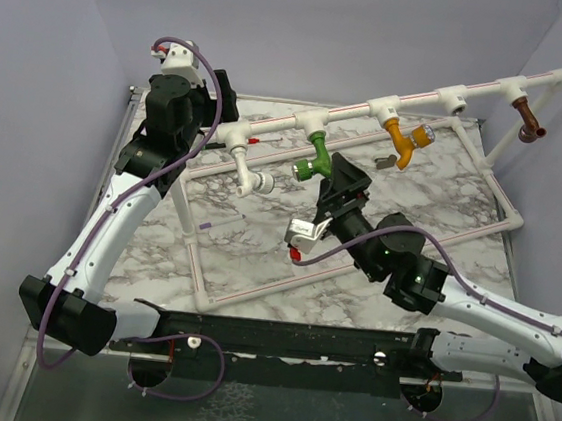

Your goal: Install the water faucets

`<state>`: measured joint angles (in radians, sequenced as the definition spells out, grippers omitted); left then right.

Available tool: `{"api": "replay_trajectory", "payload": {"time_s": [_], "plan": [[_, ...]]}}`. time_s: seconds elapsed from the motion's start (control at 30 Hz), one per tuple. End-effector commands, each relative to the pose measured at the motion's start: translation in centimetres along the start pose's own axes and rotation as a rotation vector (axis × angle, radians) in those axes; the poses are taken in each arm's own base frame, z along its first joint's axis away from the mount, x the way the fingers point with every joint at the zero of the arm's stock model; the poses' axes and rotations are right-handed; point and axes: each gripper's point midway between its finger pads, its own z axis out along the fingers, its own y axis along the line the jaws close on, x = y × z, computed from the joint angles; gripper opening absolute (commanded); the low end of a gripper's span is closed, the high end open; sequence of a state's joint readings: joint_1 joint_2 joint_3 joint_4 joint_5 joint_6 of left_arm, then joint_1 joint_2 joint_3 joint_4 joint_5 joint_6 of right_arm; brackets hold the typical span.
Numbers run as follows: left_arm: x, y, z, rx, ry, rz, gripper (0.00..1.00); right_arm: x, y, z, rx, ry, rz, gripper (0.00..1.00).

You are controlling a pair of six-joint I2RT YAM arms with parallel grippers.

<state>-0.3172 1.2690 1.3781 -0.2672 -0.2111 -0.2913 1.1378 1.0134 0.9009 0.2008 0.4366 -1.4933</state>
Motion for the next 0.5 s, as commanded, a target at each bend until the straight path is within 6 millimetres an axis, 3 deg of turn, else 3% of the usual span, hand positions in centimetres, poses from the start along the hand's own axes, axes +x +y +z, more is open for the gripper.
{"api": "replay_trajectory", "payload": {"time_s": [0.0, 0.47], "plan": [[10.1, 1.4, 0.0, -0.031, 0.328, 0.073, 0.99, 0.3, -1.8, 0.5, 0.056, 0.06, -0.241, 0.81], [10.1, 1.4, -0.1, -0.028, 0.327, 0.072, 0.99, 0.4, 0.1, 2.2, 0.03, 0.118, -0.315, 0.71]]}}
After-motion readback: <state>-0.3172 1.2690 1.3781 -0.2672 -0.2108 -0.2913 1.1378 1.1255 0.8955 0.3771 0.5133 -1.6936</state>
